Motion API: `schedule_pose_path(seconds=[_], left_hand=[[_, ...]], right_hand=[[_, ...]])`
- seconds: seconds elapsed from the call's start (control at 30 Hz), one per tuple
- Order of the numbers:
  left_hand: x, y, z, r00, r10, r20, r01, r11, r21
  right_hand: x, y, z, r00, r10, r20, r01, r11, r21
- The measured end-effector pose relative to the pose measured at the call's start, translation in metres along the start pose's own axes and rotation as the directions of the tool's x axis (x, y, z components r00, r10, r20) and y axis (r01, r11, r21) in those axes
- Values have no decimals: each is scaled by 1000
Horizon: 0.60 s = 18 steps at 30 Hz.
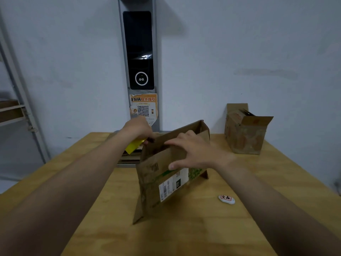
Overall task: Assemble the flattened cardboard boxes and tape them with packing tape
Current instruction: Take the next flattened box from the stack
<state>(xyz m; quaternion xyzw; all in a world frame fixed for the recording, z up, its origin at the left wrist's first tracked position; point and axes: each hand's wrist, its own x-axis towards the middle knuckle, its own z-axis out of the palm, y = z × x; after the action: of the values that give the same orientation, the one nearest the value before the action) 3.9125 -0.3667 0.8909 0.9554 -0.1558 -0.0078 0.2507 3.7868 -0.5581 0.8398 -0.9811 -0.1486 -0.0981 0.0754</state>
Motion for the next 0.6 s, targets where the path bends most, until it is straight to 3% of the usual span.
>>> schedule_pose_path(seconds=[0.3,0.6], left_hand=[[2,0,-3,1000,15,17,-16,996,87],[6,-26,-2,997,44,57,-42,999,-34]], right_hand=[[9,-62,15,956,-279,-94,283,959,31],[-9,-26,34,963,118,-244,-67,976,206]])
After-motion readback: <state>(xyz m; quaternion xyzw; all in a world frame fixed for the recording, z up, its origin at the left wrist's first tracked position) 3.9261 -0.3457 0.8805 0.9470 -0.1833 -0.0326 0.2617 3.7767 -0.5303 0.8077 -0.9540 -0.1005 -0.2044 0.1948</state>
